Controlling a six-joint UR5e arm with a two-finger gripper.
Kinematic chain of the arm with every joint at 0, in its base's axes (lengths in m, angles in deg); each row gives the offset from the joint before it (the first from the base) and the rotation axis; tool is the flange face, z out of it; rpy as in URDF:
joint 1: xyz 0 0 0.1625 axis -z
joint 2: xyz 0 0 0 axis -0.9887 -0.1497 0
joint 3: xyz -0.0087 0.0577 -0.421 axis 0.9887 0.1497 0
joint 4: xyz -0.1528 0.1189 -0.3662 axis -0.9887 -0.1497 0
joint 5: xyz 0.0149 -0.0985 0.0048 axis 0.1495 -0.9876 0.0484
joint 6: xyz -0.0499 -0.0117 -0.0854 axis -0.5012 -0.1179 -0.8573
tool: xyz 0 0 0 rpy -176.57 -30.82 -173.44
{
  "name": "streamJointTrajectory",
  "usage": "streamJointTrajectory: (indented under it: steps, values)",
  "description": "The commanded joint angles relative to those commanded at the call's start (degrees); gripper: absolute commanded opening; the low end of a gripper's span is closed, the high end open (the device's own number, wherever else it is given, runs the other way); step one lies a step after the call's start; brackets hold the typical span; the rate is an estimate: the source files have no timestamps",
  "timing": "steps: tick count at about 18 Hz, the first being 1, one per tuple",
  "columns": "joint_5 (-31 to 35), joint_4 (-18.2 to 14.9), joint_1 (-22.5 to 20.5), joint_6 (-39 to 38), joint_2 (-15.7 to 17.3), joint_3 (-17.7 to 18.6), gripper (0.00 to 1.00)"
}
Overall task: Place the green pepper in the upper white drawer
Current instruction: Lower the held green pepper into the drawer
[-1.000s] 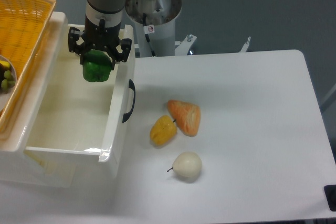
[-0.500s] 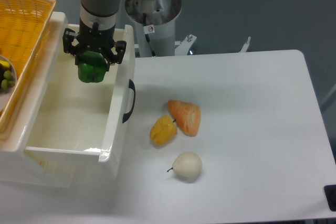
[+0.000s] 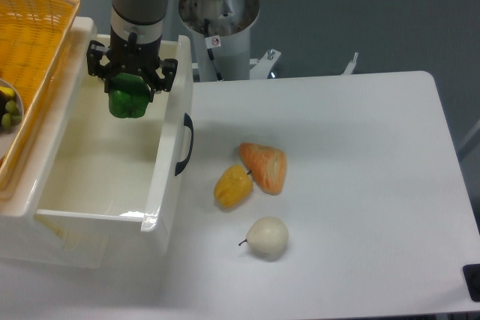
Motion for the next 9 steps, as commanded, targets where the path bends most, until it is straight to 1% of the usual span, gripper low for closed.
streamJointTrajectory:
  steps: [2, 6, 7, 9]
  values:
    - [0.0, 0.0, 0.0, 0.2, 0.0, 0.0, 0.47]
    - [0.0, 0.0, 0.0, 0.1, 0.1, 0.0, 0.51]
    - [0.0, 0.0, 0.0, 0.0, 0.2, 0.0, 0.55]
    - [0.0, 0.0, 0.0, 0.0, 0.1, 0.0, 0.58]
